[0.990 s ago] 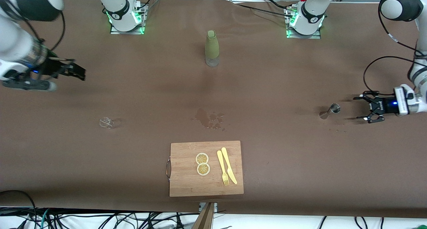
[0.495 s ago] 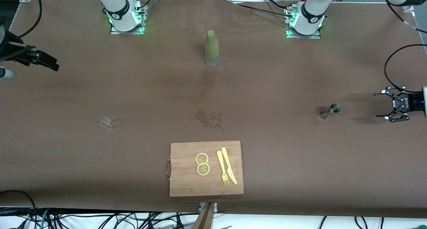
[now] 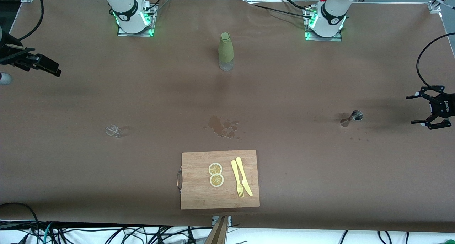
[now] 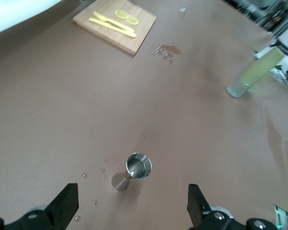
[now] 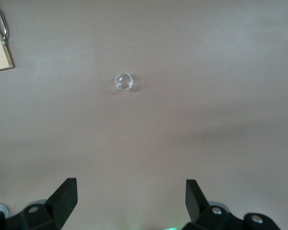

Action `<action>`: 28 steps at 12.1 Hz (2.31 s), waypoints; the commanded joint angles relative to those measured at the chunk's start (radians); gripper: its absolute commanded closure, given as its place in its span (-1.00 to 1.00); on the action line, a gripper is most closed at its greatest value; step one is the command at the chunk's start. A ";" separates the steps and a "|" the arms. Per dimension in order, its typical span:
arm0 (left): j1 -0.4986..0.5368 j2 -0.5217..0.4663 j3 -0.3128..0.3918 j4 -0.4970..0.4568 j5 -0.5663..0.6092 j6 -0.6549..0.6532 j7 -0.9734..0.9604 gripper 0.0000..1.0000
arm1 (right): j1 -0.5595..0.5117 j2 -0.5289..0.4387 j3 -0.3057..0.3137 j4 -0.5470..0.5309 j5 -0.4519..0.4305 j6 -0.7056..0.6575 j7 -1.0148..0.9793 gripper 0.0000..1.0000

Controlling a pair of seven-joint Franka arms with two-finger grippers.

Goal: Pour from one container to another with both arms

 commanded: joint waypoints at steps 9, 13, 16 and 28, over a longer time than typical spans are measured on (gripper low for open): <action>-0.183 -0.306 -0.130 -0.092 0.292 0.025 -0.867 -1.00 | 0.007 0.009 -0.012 0.006 0.015 0.007 0.005 -1.00; -0.183 -0.359 -0.222 -0.083 0.361 0.025 -1.156 -1.00 | 0.007 0.009 -0.011 0.006 0.015 0.010 0.005 -1.00; -0.183 -0.363 -0.314 -0.009 0.488 -0.033 -1.360 -1.00 | 0.007 0.009 -0.009 0.006 0.015 0.010 0.005 -1.00; -0.519 -0.371 -0.040 0.098 0.648 -0.219 -1.646 -1.00 | 0.007 0.010 -0.009 0.006 0.015 0.011 0.001 -1.00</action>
